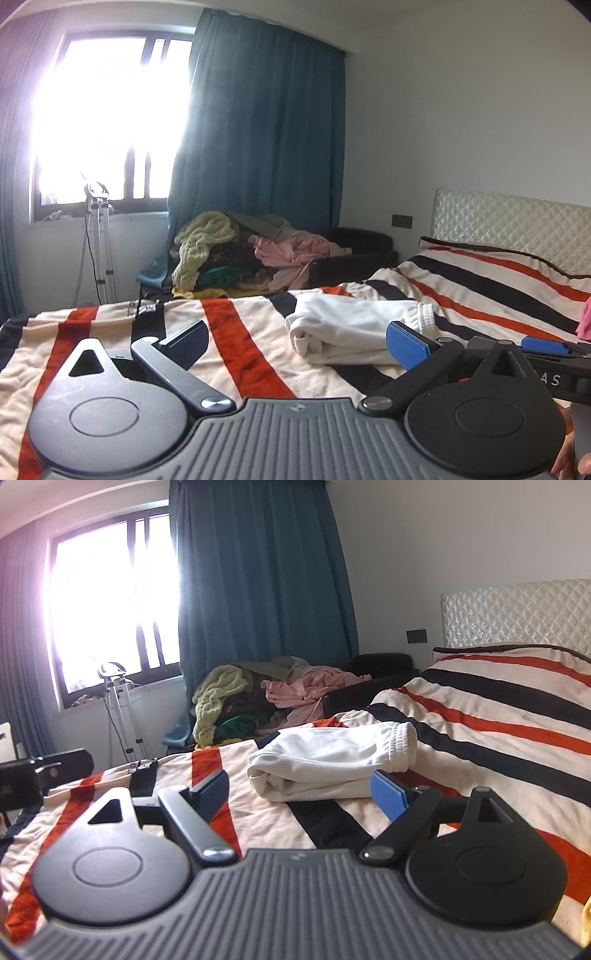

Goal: Fold clothes

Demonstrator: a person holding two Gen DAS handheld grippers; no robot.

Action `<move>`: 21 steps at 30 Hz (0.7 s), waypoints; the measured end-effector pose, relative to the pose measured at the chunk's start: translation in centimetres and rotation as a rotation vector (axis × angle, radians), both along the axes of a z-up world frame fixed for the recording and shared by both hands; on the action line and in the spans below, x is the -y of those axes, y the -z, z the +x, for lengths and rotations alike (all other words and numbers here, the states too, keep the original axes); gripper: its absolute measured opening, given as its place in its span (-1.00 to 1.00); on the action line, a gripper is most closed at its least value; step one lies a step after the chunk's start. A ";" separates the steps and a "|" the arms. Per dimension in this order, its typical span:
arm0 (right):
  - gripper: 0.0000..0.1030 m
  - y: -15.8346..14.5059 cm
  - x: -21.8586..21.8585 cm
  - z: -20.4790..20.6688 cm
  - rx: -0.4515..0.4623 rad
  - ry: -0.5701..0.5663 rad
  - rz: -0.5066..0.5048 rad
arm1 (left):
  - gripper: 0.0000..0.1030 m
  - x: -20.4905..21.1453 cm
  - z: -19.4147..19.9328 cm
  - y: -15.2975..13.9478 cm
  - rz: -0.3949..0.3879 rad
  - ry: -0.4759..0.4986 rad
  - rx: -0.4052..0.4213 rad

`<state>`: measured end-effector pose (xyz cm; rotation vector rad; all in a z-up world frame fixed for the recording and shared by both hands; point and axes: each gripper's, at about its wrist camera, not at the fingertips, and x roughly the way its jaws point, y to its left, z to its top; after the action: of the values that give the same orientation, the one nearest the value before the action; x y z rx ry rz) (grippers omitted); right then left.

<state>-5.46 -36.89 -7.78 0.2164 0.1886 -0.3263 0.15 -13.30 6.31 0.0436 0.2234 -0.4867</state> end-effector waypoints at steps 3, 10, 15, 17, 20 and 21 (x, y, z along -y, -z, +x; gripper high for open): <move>0.66 0.4 -0.5 0.1 0.002 -0.005 -0.023 | 0.99 -0.1 0.6 0.6 -0.007 -0.008 -0.006; 0.66 1.0 -0.6 0.7 -0.023 0.012 -0.016 | 0.99 -0.2 1.4 1.4 -0.009 -0.023 -0.013; 0.66 1.0 -0.5 0.7 -0.022 0.030 -0.015 | 0.99 -0.2 1.7 1.8 -0.008 -0.023 -0.028; 0.66 1.1 -0.5 0.7 -0.024 0.031 -0.018 | 0.99 -0.2 1.6 1.9 -0.005 -0.023 -0.028; 0.66 1.1 -0.5 0.7 -0.027 0.034 -0.021 | 0.99 -0.1 1.5 2.0 -0.002 -0.022 -0.028; 0.66 1.1 -0.5 0.7 -0.027 0.035 -0.020 | 0.99 -0.1 1.5 2.0 -0.001 -0.022 -0.028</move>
<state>-4.72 -36.41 -8.86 0.1957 0.2081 -0.3661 1.69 -13.25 4.29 0.0334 0.2512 -0.4656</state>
